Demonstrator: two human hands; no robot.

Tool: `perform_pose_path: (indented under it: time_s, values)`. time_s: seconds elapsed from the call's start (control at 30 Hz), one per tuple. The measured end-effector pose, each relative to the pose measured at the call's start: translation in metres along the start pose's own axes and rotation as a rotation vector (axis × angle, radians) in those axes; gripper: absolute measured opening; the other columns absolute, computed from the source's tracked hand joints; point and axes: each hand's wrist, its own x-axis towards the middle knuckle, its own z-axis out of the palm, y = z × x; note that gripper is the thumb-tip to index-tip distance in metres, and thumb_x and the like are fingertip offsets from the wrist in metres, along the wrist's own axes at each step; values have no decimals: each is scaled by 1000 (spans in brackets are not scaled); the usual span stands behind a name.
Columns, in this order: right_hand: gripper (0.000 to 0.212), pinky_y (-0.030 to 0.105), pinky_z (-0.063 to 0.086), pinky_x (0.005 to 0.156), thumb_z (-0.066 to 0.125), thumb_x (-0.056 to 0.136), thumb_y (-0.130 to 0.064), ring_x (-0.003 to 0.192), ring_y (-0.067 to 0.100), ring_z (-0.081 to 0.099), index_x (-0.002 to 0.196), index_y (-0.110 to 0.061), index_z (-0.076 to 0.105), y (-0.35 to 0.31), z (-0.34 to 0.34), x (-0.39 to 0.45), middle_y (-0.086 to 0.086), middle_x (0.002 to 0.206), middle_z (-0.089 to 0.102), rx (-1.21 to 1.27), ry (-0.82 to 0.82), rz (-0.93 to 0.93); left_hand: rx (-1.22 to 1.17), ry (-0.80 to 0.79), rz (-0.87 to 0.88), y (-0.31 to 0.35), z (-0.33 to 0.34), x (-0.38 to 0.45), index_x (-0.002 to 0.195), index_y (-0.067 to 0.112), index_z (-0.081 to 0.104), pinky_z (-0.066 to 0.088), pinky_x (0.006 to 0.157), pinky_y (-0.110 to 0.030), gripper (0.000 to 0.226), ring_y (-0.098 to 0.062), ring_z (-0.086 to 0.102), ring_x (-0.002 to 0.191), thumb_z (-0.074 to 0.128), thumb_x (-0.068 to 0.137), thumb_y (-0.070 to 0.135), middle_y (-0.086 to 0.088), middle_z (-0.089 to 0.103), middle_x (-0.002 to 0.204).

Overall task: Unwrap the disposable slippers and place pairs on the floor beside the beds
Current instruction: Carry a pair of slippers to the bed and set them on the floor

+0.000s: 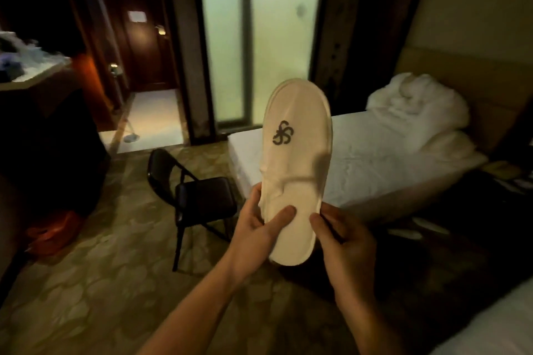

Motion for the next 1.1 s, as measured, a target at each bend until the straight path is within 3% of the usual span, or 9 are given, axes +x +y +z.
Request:
perform_pose_path:
  time_s: [0.1, 0.23, 0.33, 0.47, 0.67, 0.83, 1.0, 1.1]
  values:
    - [28, 12, 48, 70, 77, 83, -16, 86, -13, 66, 83, -43, 69, 10, -1, 35, -36, 82, 70, -26, 97, 39, -29, -113, -45, -9, 11, 48, 128, 35, 53, 60, 85, -34, 48, -14, 69, 108, 71, 89, 15, 7, 71, 118]
    - [21, 21, 55, 76, 76, 84, -21, 92, -5, 69, 89, -41, 71, 35, -9, 88, -28, 94, 74, -62, 267, 12, -49, -272, -83, -26, 40, 120, 128, 39, 51, 60, 81, -30, 49, -8, 69, 106, 72, 88, 19, 12, 70, 118]
    - [20, 14, 57, 71, 75, 86, -17, 90, -5, 69, 91, -37, 71, 56, -21, 132, -29, 91, 73, -54, 378, 2, -96, -399, -101, -42, 72, 178, 125, 34, 55, 60, 76, -30, 45, -13, 71, 102, 68, 90, 9, 8, 73, 113]
    - [19, 12, 54, 69, 75, 85, -11, 81, -1, 71, 93, -28, 73, 73, -41, 187, -17, 84, 76, -44, 542, -10, -111, -543, -101, -59, 115, 243, 130, 20, 54, 60, 83, -35, 44, -24, 70, 108, 66, 91, 4, -6, 71, 119]
    - [19, 12, 54, 67, 77, 84, -11, 84, -2, 70, 94, -26, 74, 94, -68, 244, -18, 89, 76, -135, 757, -4, -60, -756, -128, -89, 176, 323, 128, 36, 56, 59, 89, -43, 48, -17, 68, 112, 72, 88, 15, 4, 70, 123]
    - [19, 10, 53, 67, 74, 84, -3, 82, 0, 72, 92, -21, 74, 117, -79, 279, -16, 88, 77, -175, 981, -4, -77, -1002, -169, -118, 224, 376, 139, 32, 49, 53, 99, -47, 57, -19, 64, 119, 71, 89, 14, 3, 67, 130]
    - [16, 21, 58, 76, 73, 86, -3, 87, 8, 74, 95, -16, 77, 142, -66, 304, -7, 92, 78, -245, 1273, -5, -80, -1277, -253, -152, 257, 420, 132, 38, 52, 56, 89, -30, 52, -11, 66, 114, 72, 87, 19, 11, 69, 124]
    - [15, 35, 60, 80, 73, 86, -6, 91, 16, 74, 97, -16, 77, 153, -55, 308, -3, 95, 78, -263, 1425, 29, -35, -1429, -304, -163, 273, 434, 130, 40, 53, 56, 93, -35, 52, -11, 66, 113, 75, 84, 28, 13, 70, 121]
